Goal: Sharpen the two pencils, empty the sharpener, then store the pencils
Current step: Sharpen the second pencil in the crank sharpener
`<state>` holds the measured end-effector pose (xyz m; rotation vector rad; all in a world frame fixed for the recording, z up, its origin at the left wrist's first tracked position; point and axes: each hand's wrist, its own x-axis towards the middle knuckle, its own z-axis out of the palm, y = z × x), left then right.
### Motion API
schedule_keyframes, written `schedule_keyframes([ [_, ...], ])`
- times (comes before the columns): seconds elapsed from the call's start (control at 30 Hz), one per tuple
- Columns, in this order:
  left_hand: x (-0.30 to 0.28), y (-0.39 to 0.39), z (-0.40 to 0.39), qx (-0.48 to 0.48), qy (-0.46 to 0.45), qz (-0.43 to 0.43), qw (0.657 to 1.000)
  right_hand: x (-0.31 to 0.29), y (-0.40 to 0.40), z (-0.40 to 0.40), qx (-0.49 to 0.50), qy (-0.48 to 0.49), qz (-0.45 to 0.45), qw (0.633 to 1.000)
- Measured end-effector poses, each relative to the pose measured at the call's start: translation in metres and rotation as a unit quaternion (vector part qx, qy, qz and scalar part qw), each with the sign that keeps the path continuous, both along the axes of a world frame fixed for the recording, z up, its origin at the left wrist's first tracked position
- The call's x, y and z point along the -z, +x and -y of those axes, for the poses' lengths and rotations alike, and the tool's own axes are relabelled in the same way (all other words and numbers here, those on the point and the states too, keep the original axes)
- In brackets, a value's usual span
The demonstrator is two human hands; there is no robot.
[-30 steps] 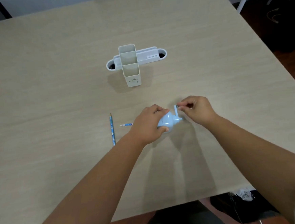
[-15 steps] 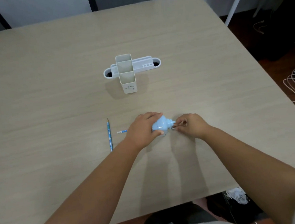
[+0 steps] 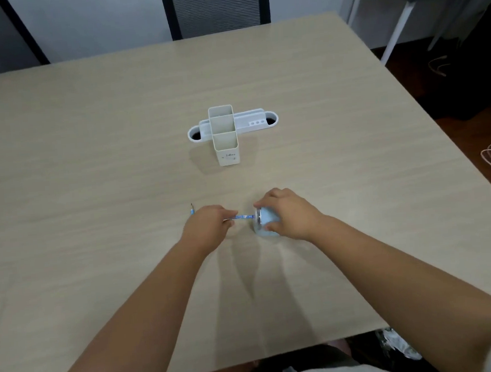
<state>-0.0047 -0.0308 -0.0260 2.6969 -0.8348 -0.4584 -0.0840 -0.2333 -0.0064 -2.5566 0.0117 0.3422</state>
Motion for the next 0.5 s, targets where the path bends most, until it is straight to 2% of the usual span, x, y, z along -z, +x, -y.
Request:
schedule_keyframes([
  [0.1,0.005,-0.002,-0.004,0.006,0.002,0.022,1.0,0.0,0.003,0.004,-0.009,0.001,-0.004,1.0],
  [0.23,0.016,-0.011,-0.007,0.069,-0.01,0.062,0.996,0.001,0.005,0.006,-0.02,-0.004,-0.009,1.0],
  [0.5,0.026,-0.012,-0.027,0.059,-0.035,0.11,0.992,0.004,0.003,0.006,-0.021,-0.012,-0.003,1.0],
])
